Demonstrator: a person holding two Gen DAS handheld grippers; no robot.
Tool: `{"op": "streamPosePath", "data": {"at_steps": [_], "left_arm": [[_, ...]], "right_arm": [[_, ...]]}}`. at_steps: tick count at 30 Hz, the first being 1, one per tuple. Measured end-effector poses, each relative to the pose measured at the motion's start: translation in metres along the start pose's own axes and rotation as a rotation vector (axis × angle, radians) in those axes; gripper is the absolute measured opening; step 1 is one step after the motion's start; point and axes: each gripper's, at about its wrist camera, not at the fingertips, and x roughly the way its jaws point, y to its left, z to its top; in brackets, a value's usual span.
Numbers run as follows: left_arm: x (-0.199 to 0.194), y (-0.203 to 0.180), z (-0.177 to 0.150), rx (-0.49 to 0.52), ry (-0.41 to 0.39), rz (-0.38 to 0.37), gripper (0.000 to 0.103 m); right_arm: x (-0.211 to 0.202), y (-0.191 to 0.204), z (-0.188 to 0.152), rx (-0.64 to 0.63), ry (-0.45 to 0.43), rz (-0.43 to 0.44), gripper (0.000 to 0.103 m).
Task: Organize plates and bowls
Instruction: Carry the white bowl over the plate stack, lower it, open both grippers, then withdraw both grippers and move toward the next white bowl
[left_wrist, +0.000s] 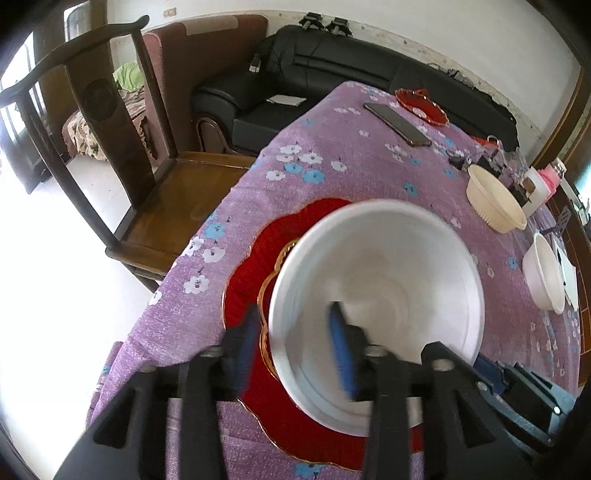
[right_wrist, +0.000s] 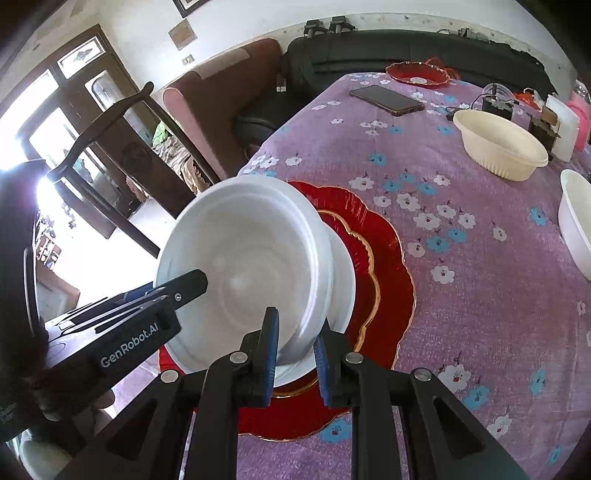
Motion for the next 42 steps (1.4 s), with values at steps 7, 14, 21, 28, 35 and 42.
{"op": "streamPosePath", "data": {"at_steps": [7, 14, 21, 28, 35, 42], "left_arm": [[-0.014, 0.005, 0.001, -0.032, -0.047, -0.044, 0.063], [-0.051, 0.010, -0.009, -0.051, -0.154, -0.039, 0.066], [-0.101, -0.001, -0.031, -0.023, -0.323, 0.058, 0.077], [-0.136, -0.019, -0.056, -0.019, -0.450, 0.143, 0.086], [-0.153, -0.046, -0.071, 0.055, -0.473, 0.139, 0.087], [-0.169, -0.068, -0.087, 0.112, -0.485, 0.128, 0.088]], "right_arm": [[-0.003, 0.001, 0.000, 0.003, -0.043, -0.009, 0.038], [-0.014, 0.003, -0.001, -0.011, -0.080, -0.014, 0.041], [-0.033, -0.001, -0.009, 0.001, -0.112, 0.003, 0.041], [-0.068, -0.025, -0.036, 0.137, -0.199, 0.074, 0.049], [-0.089, -0.044, -0.056, 0.198, -0.223, 0.086, 0.049], [-0.112, -0.063, -0.069, 0.245, -0.261, 0.095, 0.049]]}}
